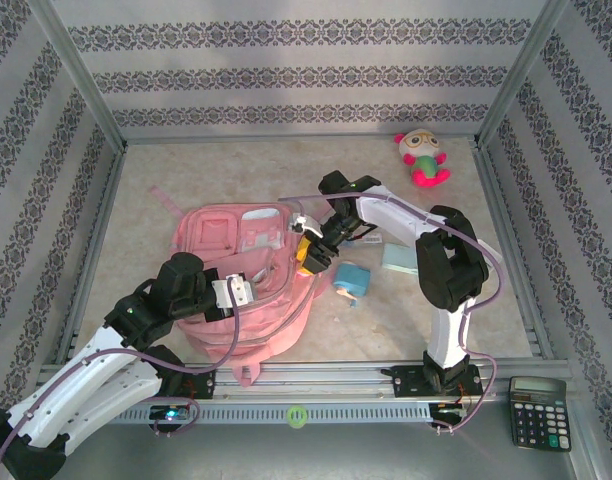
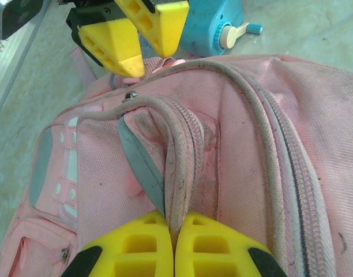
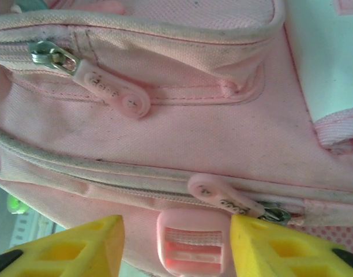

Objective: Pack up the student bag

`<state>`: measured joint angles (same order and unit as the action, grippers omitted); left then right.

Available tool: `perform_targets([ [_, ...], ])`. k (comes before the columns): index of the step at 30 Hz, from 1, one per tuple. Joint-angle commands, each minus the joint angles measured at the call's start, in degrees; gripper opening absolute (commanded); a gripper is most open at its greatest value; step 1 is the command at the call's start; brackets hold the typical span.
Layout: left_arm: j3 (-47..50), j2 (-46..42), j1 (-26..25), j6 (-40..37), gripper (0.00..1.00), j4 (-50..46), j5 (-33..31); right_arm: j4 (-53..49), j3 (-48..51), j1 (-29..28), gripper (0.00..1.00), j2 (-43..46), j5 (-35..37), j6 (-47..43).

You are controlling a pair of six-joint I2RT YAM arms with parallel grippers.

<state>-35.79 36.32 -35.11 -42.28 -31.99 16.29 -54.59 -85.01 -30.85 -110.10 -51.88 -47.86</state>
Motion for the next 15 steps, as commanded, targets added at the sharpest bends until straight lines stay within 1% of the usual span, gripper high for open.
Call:
perform_targets([
  [1, -2.51, -0.90, 0.92, -1.49, 0.00, 8.39, 1.42, 4.27, -1.27, 1.01, 0.58, -1.42, 1.81, 9.68],
  [5, -2.18, -0.72, 0.91, -1.40, 0.00, 8.86, 1.45, 4.41, -0.69, 1.23, 0.62, -0.71, 1.65, 13.50],
  [8, -1.96, -0.47, 0.92, -1.22, 0.00, 8.88, 1.55, 5.13, -0.13, 1.25, 0.65, -0.31, 3.94, 17.28],
  [10, -1.91, -0.46, 0.90, -1.06, 0.00, 8.78, 1.60, 5.36, -0.09, 1.32, 0.66, -0.05, 5.10, 18.93],
  [15, -2.03, -0.85, 0.95, -0.78, 0.00, 8.72, 1.85, 6.75, 0.11, 1.08, 0.53, -0.09, 5.78, 19.49],
])
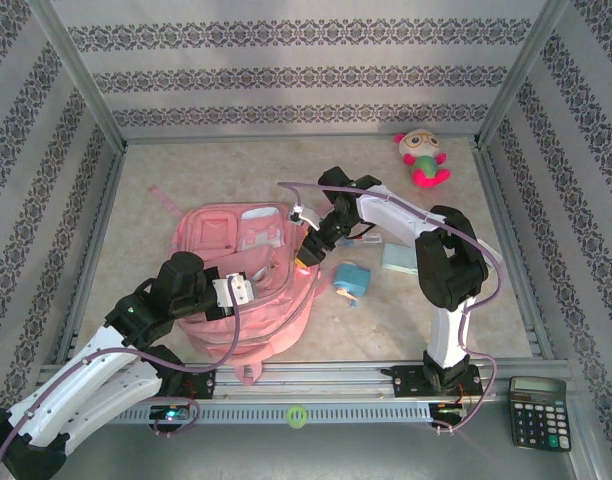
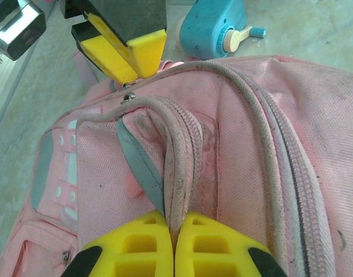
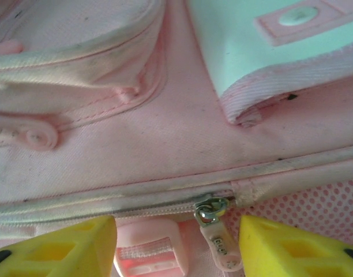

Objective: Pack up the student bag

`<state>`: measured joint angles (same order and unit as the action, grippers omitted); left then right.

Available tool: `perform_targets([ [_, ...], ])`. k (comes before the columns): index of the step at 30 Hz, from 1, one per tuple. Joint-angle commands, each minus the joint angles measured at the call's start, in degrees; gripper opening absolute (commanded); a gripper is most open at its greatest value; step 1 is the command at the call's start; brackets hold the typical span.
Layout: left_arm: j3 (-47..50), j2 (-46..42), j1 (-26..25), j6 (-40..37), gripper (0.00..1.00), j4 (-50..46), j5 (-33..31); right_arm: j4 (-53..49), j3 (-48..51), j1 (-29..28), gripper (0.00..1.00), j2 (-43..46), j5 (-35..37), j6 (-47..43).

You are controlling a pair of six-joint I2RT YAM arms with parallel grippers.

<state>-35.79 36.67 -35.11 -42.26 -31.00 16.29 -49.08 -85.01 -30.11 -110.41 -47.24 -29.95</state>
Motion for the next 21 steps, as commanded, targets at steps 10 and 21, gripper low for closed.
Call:
perform_targets([
  [10, -2.35, -2.08, 0.92, -1.25, 0.00, 7.35, 2.79, 7.33, 1.76, 0.88, 0.38, 0.08, 4.27, -3.20],
  [21, -2.59, 1.94, 0.92, 0.63, 0.00, 7.99, -7.70, 7.08, 5.65, 1.97, 0.08, 4.81, -1.01, -3.94],
])
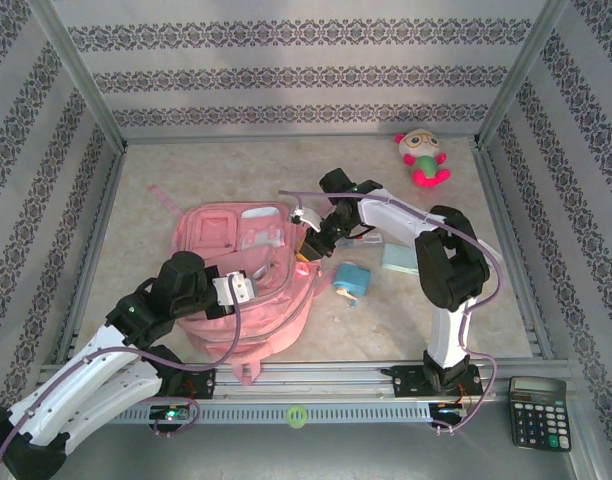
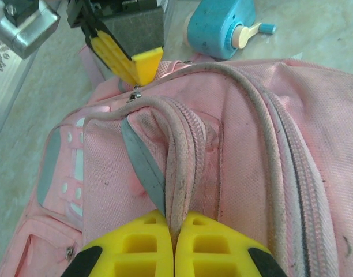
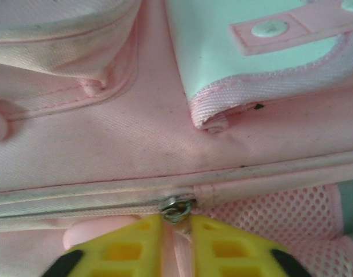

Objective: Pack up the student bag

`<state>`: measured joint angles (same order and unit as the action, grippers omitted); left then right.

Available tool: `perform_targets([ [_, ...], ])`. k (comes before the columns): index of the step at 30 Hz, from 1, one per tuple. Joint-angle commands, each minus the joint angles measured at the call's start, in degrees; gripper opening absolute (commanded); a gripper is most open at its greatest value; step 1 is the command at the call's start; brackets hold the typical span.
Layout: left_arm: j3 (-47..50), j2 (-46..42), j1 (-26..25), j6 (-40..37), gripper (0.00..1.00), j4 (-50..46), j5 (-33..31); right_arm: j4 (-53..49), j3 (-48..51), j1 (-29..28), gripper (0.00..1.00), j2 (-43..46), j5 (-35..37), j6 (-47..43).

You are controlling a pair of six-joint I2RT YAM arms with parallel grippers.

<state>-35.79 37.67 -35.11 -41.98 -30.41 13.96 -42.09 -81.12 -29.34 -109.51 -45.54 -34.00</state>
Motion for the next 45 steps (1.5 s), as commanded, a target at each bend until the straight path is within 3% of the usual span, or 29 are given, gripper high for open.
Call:
perform_targets([
  [1, -2.60, 1.68, 0.93, 0.75, 0.00, 7.64, -6.47, 0.09, 2.28, 1.30, 0.04, 4.84, -3.55, 0.39],
  [6, -2.96, 4.31, 0.90, 2.85, 0.00, 10.44, -10.65, 0.75, 5.36, 1.15, 0.00, 9.16, -6.84, 1.89],
  [10, -2.95, 3.36, 0.97, 2.90, 0.00, 10.24, -6.59, 1.51, 6.57, 1.37, 0.00, 10.43, -5.67, 2.23],
  [13, -1.00, -0.17, 0.92, 1.78, 0.00, 10.72, -0.02, 6.59, 7.68, 1.92, 0.40, 10.30, 0.13, 3.16],
  [14, 0.03, -1.28, 0.92, 1.45, 0.00, 11.05, 1.24, 8.11, 8.03, 1.99, 0.45, 10.11, 1.45, 2.19],
  [19, 1.09, -4.87, 1.01, -6.92, 0.00, 3.29, 5.01, 6.97, 5.87, 1.20, 0.54, 6.19, 5.99, -11.34],
  [22, 0.60, -5.21, 1.01, -9.94, 0.00, 0.04, 3.83, 3.07, 3.53, 0.05, 0.57, 3.51, 6.64, -20.42],
  [27, 1.07, -5.50, 1.00, -10.76, 0.00, 1.74, 2.92, -3.09, -0.17, -2.41, 0.59, -0.97, 4.09, -25.81],
  [31, 1.32, -5.24, 1.01, -10.34, 0.00, 2.54, 4.04, -1.09, -1.31, -2.32, 0.59, -2.07, 3.39, -22.56],
  [35, 1.08, -5.15, 1.01, -9.99, 0.00, 3.12, 3.93, -7.71, -5.38, -2.01, 0.56, -4.74, -0.81, -23.81],
  [40, 1.06, -4.99, 0.97, -9.99, 0.00, 3.73, 3.51, -15.22, -7.95, -1.87, 0.44, -5.51, -4.46, -26.40],
  [45, 0.81, -4.81, 1.01, -9.69, 0.00, 4.20, 3.46, -15.67, -8.58, -1.16, 0.34, -5.52, -6.74, -23.98],
])
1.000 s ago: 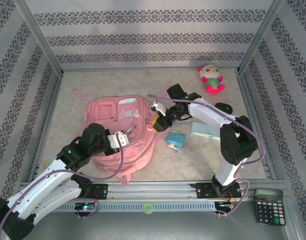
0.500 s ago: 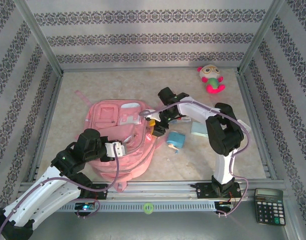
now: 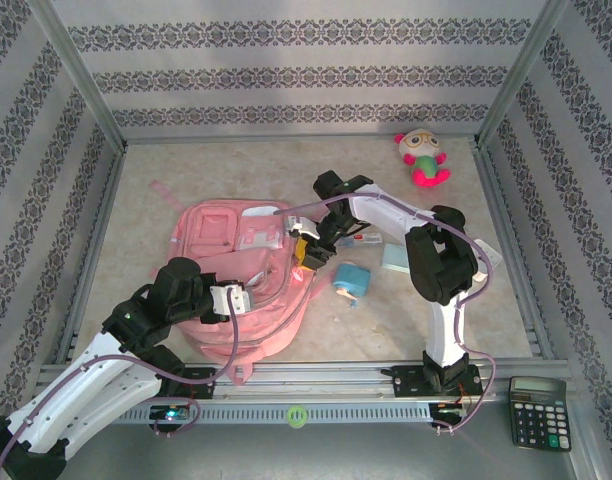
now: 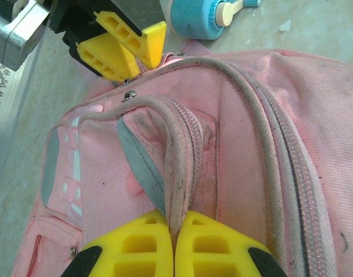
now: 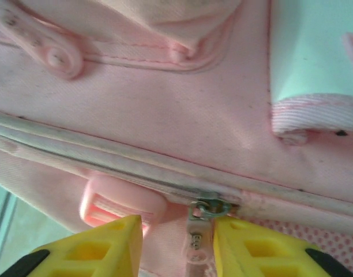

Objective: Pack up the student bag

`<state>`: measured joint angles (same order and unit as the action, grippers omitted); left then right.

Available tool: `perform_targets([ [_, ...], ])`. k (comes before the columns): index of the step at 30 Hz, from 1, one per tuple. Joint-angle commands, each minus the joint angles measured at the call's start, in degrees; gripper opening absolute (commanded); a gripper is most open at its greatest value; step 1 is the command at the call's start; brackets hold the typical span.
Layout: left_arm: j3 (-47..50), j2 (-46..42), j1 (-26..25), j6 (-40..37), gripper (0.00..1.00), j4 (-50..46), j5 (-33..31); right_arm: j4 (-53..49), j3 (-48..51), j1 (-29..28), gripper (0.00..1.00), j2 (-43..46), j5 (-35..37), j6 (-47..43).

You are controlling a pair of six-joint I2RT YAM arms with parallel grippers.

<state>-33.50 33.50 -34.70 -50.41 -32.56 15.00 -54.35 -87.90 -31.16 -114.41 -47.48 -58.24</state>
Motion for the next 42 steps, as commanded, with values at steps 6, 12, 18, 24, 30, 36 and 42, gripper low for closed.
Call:
perform_targets([
  [6, -1.98, -0.69, 0.59, -0.83, 0.00, 6.80, 3.06, -2.95, -3.20, 0.76, 0.31, -2.54, -4.93, 3.11],
  [12, -2.04, -0.62, 0.55, -0.30, 0.00, 7.41, 3.38, -0.70, -4.10, 0.92, 0.30, -3.69, -3.39, 8.59],
  [18, -1.72, -0.45, 0.55, 0.75, 0.00, 8.76, 2.16, 1.86, -3.33, 1.89, 0.09, -2.40, -5.27, 12.42],
  [24, -1.67, 1.01, 0.57, 3.38, 0.00, 10.66, -3.91, 6.64, 0.84, 2.99, 0.00, 2.27, -8.80, 17.55],
  [30, -1.44, 1.58, 0.51, 3.89, 0.00, 11.75, -4.20, 7.24, 3.40, 2.86, 0.00, 4.62, -13.55, 19.34],
  [36, -0.37, 0.19, 0.52, 4.86, 0.00, 13.31, -2.90, 16.81, 8.37, 3.27, 0.37, 7.24, -4.77, 26.68],
  [42, 1.40, -4.54, 0.59, 4.98, 0.00, 12.87, -2.94, 36.16, 19.68, 3.74, 0.49, 11.63, 3.97, 35.07],
])
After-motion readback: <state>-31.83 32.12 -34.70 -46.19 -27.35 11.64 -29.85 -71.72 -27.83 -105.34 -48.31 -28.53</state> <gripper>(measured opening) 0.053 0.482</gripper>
